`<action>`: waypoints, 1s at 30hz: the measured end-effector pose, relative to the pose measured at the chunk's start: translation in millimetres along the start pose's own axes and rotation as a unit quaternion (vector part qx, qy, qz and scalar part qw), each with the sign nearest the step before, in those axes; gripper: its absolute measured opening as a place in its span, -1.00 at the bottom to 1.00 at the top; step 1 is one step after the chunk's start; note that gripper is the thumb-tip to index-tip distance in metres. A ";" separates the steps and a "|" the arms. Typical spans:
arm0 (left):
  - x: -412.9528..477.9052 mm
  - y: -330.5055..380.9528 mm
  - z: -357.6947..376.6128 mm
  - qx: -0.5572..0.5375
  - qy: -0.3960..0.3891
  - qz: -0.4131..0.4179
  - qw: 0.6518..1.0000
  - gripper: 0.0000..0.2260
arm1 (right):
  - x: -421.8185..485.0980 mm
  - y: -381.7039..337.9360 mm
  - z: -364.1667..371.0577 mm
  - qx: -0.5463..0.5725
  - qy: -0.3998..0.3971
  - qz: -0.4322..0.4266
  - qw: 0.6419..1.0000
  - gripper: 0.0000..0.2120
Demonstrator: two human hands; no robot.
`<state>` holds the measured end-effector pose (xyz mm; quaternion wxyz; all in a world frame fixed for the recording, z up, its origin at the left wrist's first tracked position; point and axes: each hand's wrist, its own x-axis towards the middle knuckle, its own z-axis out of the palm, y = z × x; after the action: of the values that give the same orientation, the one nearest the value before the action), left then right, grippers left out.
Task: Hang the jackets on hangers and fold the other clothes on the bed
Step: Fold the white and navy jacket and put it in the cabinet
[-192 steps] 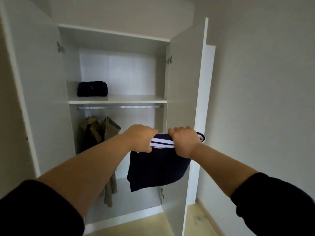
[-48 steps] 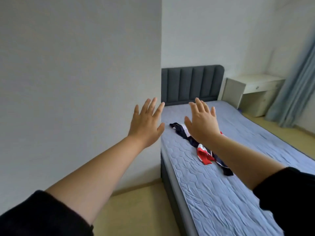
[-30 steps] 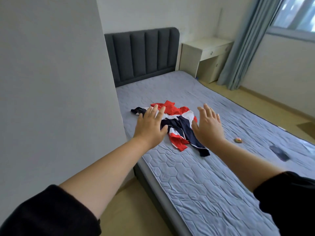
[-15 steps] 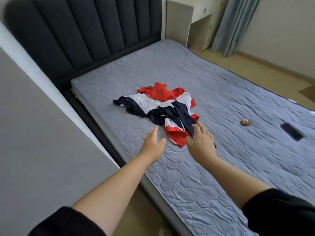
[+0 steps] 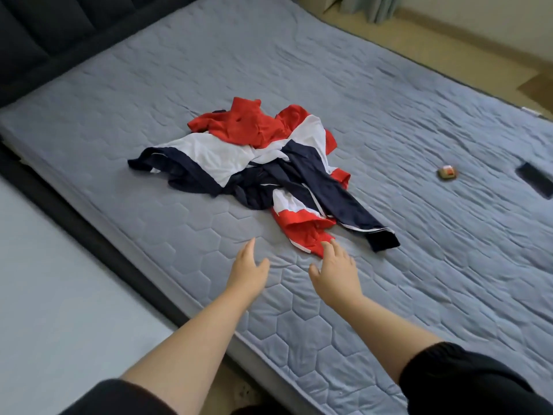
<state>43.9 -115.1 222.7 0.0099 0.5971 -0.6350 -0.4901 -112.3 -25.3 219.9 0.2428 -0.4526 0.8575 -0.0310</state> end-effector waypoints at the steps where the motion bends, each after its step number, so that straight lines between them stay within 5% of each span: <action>1: 17.2 -7.3 8.4 0.014 -0.006 -0.007 1.000 -0.46 | 9.7 3.8 10.8 0.000 -0.009 0.009 1.000 -0.42; 10: 146.9 -47.4 93.2 0.221 -0.125 0.014 0.967 -0.35 | 83.4 76.1 73.3 -0.095 -0.060 0.048 0.993 -0.48; 15: 181.3 -86.0 126.4 0.310 -0.234 0.008 0.921 -0.26 | 144.4 118.9 97.0 -0.157 -0.055 0.074 0.983 -0.61; 24: 203.0 -102.2 134.4 0.384 -0.280 0.028 0.880 -0.15 | 201.4 153.6 124.2 -0.203 -0.021 0.127 0.971 -0.52; 30: 205.3 -88.1 131.1 0.414 -0.297 -0.005 0.860 -0.09 | 178.2 146.9 114.6 -0.104 0.031 -0.005 0.994 -0.75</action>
<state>-27.4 -175.7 -18.8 -0.4296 0.3752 -0.7495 -0.3359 -257.4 -60.8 9.7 0.1676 -0.4789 0.8606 0.0431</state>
